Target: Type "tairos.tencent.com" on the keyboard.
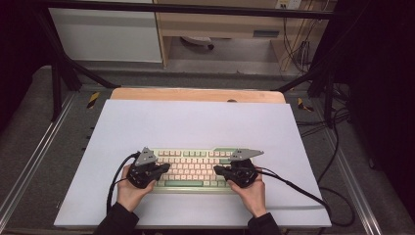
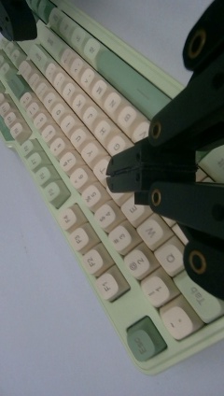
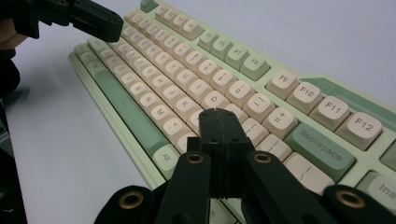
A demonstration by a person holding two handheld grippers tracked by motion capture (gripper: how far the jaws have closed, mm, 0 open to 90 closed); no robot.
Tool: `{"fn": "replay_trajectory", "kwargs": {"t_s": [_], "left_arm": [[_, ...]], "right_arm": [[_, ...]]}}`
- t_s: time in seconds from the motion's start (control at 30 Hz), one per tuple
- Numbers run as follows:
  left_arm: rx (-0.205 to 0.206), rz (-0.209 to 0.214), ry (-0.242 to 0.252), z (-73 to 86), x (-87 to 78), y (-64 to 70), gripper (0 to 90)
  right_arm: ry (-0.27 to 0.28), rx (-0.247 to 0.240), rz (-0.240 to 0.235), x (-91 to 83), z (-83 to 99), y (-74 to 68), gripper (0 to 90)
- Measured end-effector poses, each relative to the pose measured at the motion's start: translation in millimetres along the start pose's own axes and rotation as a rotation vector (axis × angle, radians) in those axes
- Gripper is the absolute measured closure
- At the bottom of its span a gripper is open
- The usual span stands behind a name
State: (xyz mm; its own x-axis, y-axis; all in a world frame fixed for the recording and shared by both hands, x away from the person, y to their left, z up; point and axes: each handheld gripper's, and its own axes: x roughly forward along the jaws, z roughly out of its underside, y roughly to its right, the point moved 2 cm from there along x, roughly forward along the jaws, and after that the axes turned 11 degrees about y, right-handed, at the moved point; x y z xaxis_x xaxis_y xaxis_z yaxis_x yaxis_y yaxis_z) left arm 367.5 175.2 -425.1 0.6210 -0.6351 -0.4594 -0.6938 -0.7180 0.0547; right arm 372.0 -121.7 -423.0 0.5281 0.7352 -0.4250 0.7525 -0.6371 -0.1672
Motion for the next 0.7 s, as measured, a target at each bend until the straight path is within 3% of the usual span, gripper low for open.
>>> {"fn": "replay_trajectory", "kwargs": {"t_s": [0.33, 0.7], "left_arm": [[-0.021, -0.021, 0.001, 12.1, -15.8, -9.4, 90.0], [-0.036, -0.024, 0.006, 18.7, -19.5, -14.5, 90.0]], "right_arm": [[-0.018, -0.013, -0.019, 9.0, -1.2, -5.9, 90.0], [-0.047, -0.012, -0.049, 24.3, 6.4, -14.6, 90.0]]}}
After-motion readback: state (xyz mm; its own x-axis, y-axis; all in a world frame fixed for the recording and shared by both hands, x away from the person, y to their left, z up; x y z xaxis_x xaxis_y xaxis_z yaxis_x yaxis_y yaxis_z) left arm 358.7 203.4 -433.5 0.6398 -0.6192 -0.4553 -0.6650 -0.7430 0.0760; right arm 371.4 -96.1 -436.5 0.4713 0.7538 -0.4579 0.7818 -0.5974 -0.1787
